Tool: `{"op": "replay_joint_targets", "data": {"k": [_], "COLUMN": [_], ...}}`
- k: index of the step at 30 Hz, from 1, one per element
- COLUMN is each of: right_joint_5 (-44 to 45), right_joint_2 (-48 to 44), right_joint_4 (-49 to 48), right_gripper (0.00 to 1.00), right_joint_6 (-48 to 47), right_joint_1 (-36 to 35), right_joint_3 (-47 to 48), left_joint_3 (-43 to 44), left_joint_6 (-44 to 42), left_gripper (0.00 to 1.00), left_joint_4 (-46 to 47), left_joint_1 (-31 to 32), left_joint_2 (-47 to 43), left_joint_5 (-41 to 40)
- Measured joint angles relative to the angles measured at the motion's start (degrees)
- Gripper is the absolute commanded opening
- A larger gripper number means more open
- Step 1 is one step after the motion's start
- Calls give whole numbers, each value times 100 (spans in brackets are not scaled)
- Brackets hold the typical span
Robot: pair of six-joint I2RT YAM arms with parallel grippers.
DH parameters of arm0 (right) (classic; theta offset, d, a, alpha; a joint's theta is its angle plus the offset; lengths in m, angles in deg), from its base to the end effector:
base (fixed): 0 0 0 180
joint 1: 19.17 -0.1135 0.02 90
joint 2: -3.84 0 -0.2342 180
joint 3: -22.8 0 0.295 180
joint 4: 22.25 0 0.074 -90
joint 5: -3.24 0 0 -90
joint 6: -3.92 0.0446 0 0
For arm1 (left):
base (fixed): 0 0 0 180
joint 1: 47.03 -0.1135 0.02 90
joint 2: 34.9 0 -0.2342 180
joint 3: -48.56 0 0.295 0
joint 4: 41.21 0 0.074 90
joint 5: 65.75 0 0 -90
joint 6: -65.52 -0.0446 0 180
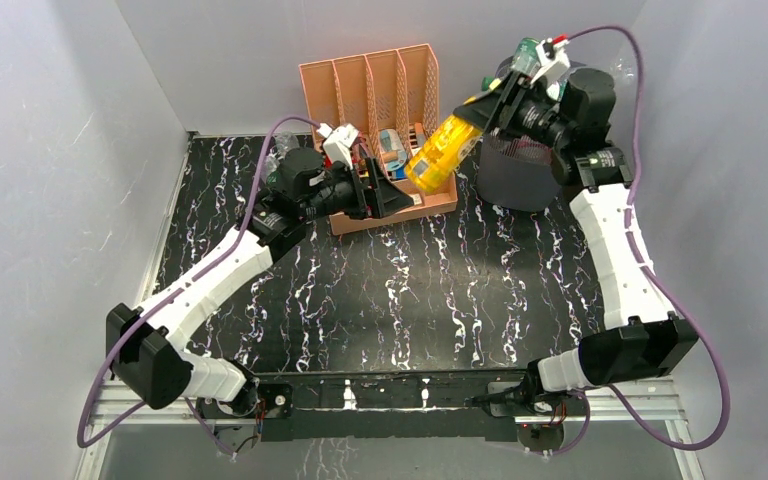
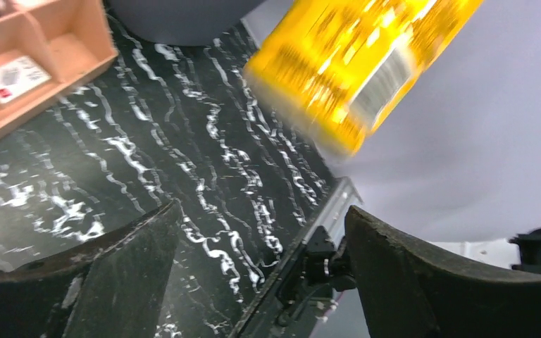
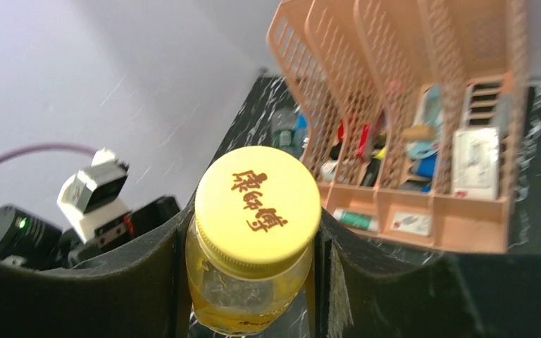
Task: Put the plastic bottles in the bin
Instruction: Pick up the plastic bottle at the center of the board, then place the plastic bottle in the trash bin.
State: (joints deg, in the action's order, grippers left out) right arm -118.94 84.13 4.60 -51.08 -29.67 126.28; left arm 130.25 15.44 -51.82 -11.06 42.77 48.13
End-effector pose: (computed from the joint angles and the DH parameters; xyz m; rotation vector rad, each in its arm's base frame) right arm 0.3528 0.0895 0.4534 -0.0875 1.7323 1.0527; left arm 0.2956 -0.2368 0.3498 0.2819 1.8430 -1.3095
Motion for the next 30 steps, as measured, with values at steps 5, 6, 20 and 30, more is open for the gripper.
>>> {"op": "replay_joint_targets", "data": {"k": [5, 6, 20, 30], "right_joint_5": [629, 807, 4404, 6881], "right_joint_2": [136, 170, 146, -87], "right_joint_4": [284, 354, 498, -625], "right_gripper": [24, 24, 23, 23], "right_joint_6": [-286, -354, -1687, -3077], "right_joint_1": [306, 372, 595, 595], "right_joint_3": [723, 872, 1655, 1110], "left_joint_3": [175, 205, 238, 173], "left_joint_6": [-328, -380, -684, -695], "left_gripper": [98, 98, 98, 98], "left_joint_4": [-708, -833, -1606, -1593], "left_joint_1": [-24, -31, -356, -551], "left_joint_2": [-181, -225, -573, -391], "left_joint_5": [-603, -721, -1340, -1169]}}
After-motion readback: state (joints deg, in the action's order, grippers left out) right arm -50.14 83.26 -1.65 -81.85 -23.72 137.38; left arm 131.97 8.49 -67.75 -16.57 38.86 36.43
